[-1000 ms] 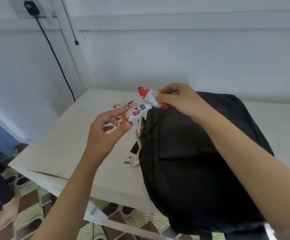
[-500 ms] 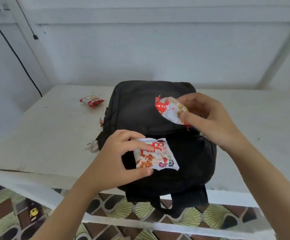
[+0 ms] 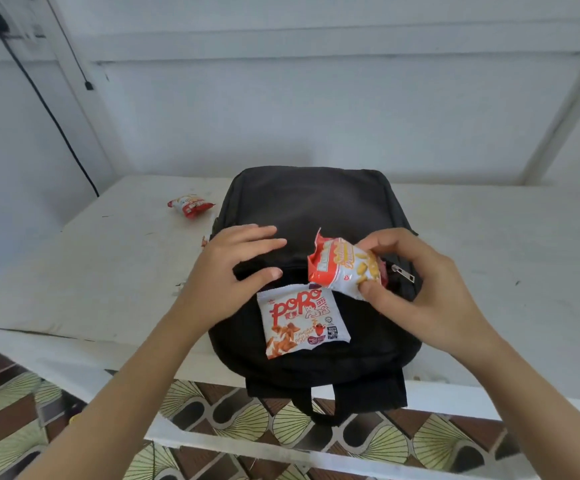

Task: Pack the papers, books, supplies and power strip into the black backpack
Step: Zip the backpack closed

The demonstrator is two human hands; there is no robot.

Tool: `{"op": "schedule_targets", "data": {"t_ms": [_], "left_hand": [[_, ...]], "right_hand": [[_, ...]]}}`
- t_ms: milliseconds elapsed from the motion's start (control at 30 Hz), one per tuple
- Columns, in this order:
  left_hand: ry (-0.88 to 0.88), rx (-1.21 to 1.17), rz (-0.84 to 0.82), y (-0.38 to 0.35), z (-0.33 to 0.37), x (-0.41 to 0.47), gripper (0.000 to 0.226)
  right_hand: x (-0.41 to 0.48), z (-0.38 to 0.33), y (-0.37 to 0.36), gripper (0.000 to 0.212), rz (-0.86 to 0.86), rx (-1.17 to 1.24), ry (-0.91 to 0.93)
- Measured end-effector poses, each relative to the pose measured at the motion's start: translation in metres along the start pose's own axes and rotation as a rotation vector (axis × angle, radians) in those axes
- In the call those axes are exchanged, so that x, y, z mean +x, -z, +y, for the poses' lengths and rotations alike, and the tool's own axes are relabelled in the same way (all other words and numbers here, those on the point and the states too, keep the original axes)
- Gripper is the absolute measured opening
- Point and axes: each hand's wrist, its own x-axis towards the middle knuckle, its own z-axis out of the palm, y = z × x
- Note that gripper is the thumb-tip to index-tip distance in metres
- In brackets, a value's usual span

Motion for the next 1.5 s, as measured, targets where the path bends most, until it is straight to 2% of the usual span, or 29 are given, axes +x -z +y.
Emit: {"op": "schedule_targets", "data": {"t_ms": [67, 133, 367, 567, 800, 900, 1033, 1167, 1233, 1300, 1400, 1500], "left_hand": [[-0.024, 0.051, -0.086, 0.001, -0.003, 0.012, 0.033], [-0.063, 0.069, -0.1, 0.003, -0.005, 0.021, 0.023], [-0.104, 0.057, 0.115, 0.016, 0.0, 0.041, 0.014], [-0.2, 0.14, 0.24, 0.019, 0.002, 0.052, 0.015], [-0.23, 0.155, 0.255, 0.021, 0.005, 0.058, 0.016], [-0.212, 0.151, 0.245, 0.021, 0.006, 0.058, 0.021], [-0.183, 0.115, 0.224, 0.02, 0.007, 0.057, 0.027], [-0.15, 0.068, 0.213, 0.019, 0.005, 0.054, 0.02], [-0.15, 0.022, 0.204, 0.019, 0.005, 0.053, 0.019], [-0.148, 0.004, 0.183, 0.019, 0.003, 0.05, 0.017], [-0.16, 0.06, 0.137, 0.018, -0.003, 0.043, 0.015], [-0.153, 0.1, 0.101, 0.016, -0.011, 0.037, 0.016]], "right_hand": [[-0.003, 0.001, -0.006, 0.04, 0.019, -0.167, 0.05], [-0.004, 0.002, -0.012, 0.042, 0.029, -0.317, 0.122], [-0.003, 0.002, -0.033, 0.038, -0.021, -0.569, 0.304], [0.017, 0.003, -0.05, 0.033, 0.061, -0.706, 0.268], [0.038, 0.006, -0.063, 0.013, 0.276, -0.83, 0.28], [0.053, 0.01, -0.068, 0.019, 0.394, -0.874, 0.22], [0.073, 0.009, -0.07, 0.03, 0.44, -0.891, 0.153], [0.063, 0.005, -0.063, 0.035, 0.331, -0.694, 0.17], [0.045, 0.001, -0.057, 0.028, 0.194, -0.588, 0.219], [0.025, 0.001, -0.049, 0.034, 0.006, -0.524, 0.259], [0.002, 0.007, -0.038, 0.056, -0.235, -0.593, 0.256], [-0.007, 0.018, -0.031, 0.064, -0.268, -0.646, 0.206]]}}
